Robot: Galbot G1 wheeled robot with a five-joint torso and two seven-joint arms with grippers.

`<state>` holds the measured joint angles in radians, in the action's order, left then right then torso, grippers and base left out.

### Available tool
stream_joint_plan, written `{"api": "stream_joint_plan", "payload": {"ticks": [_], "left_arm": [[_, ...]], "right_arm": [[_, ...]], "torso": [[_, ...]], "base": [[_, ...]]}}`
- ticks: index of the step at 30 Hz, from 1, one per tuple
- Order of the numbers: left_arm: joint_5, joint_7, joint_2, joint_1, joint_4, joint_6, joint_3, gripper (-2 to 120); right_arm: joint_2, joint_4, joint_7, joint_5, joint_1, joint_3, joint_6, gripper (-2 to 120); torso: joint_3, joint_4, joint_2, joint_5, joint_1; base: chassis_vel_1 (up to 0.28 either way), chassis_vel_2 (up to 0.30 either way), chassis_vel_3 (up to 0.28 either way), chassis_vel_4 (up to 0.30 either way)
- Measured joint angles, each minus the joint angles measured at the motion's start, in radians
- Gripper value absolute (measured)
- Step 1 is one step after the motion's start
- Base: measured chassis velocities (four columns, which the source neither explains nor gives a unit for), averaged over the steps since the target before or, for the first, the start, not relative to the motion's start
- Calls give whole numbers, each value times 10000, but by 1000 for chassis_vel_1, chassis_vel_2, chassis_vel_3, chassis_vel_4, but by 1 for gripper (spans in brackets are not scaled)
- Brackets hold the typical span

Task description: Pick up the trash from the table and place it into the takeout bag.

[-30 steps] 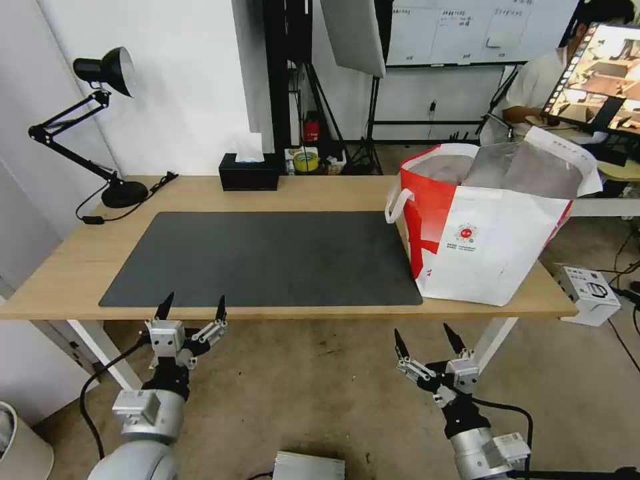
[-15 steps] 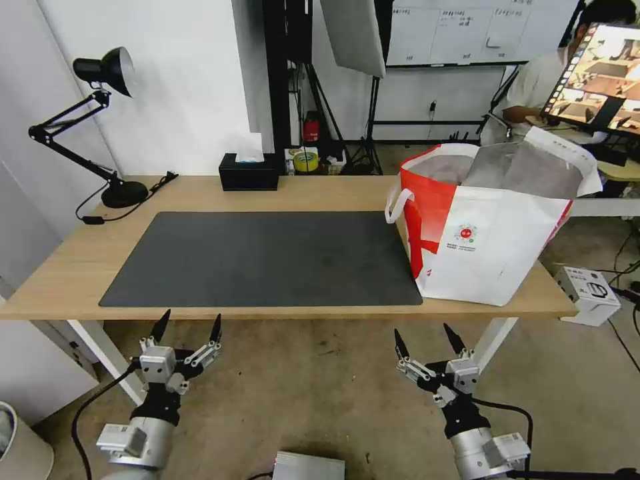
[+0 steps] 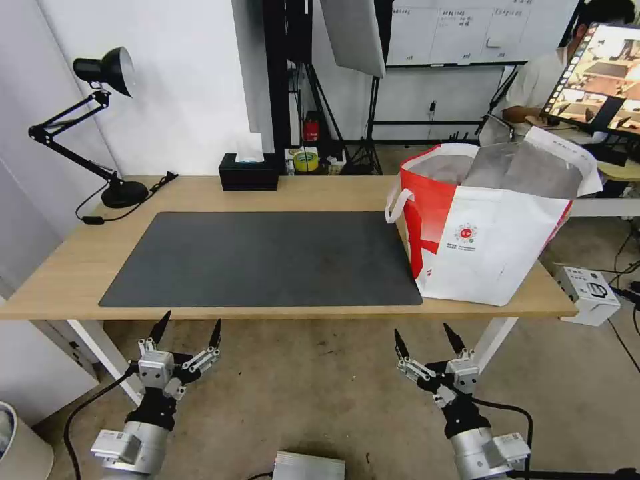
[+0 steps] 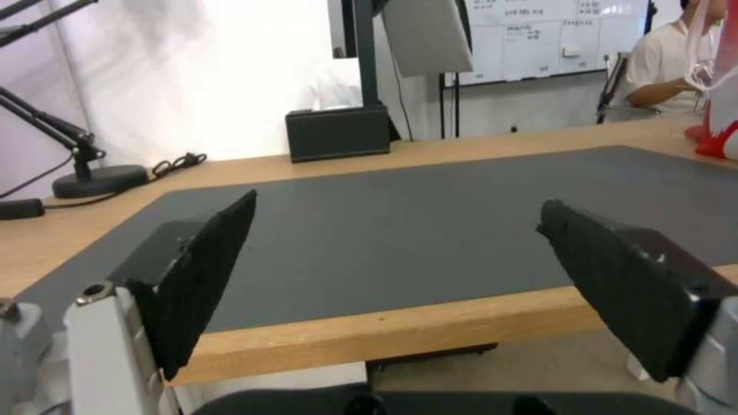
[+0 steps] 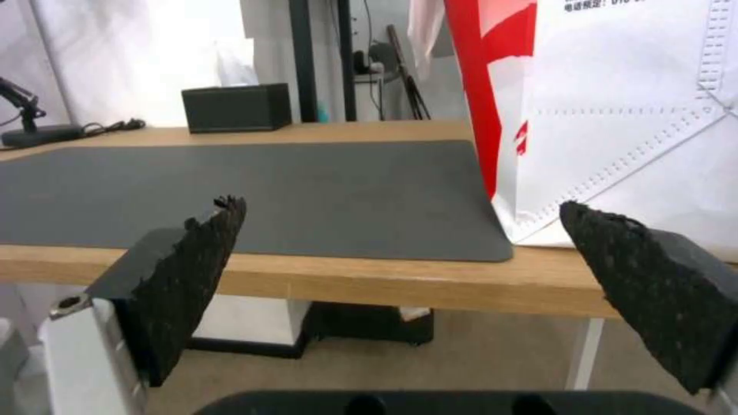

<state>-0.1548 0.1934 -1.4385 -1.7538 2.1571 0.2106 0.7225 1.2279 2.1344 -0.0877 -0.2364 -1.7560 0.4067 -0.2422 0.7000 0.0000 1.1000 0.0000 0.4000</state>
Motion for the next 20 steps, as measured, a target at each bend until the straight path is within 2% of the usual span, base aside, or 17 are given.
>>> {"api": "stream_joint_plan", "payload": {"ticks": [20], "left_arm": [[73,-109,-20,18,-25,-2,-65,100]], "right_arm": [[0,0,0,0,0,0,0,100]], "torso": [[0,0,0,0,0]], "base": [[0,0,0,0]]}}
